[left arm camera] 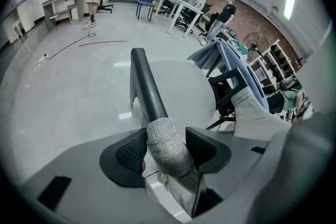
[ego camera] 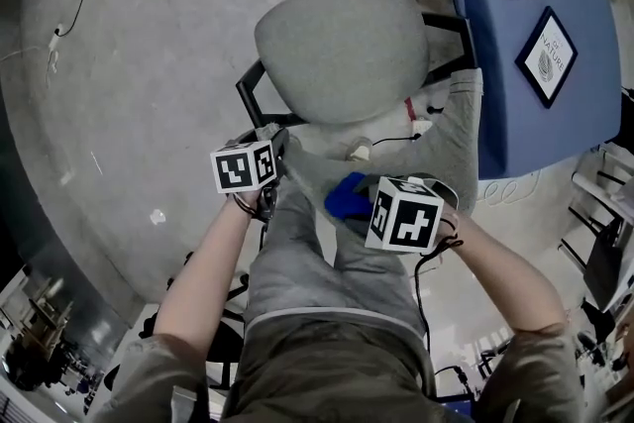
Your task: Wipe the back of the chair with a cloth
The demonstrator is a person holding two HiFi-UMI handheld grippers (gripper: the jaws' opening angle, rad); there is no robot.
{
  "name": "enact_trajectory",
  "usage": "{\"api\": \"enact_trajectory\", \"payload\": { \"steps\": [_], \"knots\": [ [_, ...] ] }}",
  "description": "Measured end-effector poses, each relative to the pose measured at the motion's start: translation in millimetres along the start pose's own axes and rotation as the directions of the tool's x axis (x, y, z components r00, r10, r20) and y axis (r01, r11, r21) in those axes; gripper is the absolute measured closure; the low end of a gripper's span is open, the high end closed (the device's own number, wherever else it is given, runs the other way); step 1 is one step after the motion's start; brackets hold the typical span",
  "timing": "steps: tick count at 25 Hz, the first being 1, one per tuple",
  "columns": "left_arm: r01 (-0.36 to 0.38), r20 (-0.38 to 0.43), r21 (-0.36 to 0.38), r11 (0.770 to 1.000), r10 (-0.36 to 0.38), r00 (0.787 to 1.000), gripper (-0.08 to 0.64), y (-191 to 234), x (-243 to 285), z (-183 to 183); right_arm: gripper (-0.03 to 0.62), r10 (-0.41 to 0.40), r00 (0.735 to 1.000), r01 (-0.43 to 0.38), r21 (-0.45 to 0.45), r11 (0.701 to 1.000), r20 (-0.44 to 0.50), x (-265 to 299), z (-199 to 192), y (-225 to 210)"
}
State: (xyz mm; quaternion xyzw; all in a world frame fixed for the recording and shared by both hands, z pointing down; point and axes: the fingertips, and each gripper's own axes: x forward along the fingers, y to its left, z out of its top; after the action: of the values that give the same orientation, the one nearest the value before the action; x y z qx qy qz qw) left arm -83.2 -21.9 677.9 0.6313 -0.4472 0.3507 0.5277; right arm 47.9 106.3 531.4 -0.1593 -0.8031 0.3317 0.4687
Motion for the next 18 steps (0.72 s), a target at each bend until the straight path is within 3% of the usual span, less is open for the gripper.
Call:
{"api": "enact_trajectory", "payload": {
  "steps": [2, 4, 7, 10, 12, 15, 18],
  "knots": [
    [0.001, -0.005, 0.001, 1.0, -0.001, 1.0, 0.31, 0.2, -0.1, -0.1, 0.515, -0.001, 0.998, 0.001, 0.003, 1.0, 0.06, 3.5, 25.3, 5.0],
    [0.004, -0.006, -0.003, 1.0, -0.004, 1.0, 0.31, -1.5, 0.2, -0.6, 0.515, -0.017, 0.999, 0.018, -0.012, 1.0, 0.048, 5.7, 30.3, 9.0],
    [0.006, 0.008, -0.014, 1.0, -0.006, 1.0, 0.31, -2.2, 1.0, 0.1, 0.515, -0.058, 0.998, 0.058, -0.039, 0.998, -0.004, 4.7, 15.4, 10.6],
    [0.009, 0.01, -0.013, 1.0, -0.009, 1.0, 0.31, -0.7, 1.3, 0.3, 0.515, -0.049, 0.998, 0.05, 0.013, 0.999, -0.026, -3.4, -7.1, 8.4],
    [0.012, -0.001, -0.004, 1.0, -0.012, 1.0, 0.308, -0.8, 1.3, -0.9, 0.515, -0.056, 0.993, 0.059, 0.027, 0.998, -0.103, -10.7, -36.1, 1.8],
    [0.016, -0.007, 0.002, 1.0, -0.016, 1.0, 0.305, -1.4, 2.1, -0.6, 0.515, -0.1, 0.958, 0.106, 0.01, 0.994, -0.269, -27.5, -90.1, -16.2],
    [0.016, -0.008, -0.001, 1.0, -0.016, 1.0, 0.305, -0.9, 3.0, -0.8, 0.515, -0.176, 0.882, 0.191, -0.011, 0.982, -0.436, -56.5, -140.8, -46.4]
  ]
}}
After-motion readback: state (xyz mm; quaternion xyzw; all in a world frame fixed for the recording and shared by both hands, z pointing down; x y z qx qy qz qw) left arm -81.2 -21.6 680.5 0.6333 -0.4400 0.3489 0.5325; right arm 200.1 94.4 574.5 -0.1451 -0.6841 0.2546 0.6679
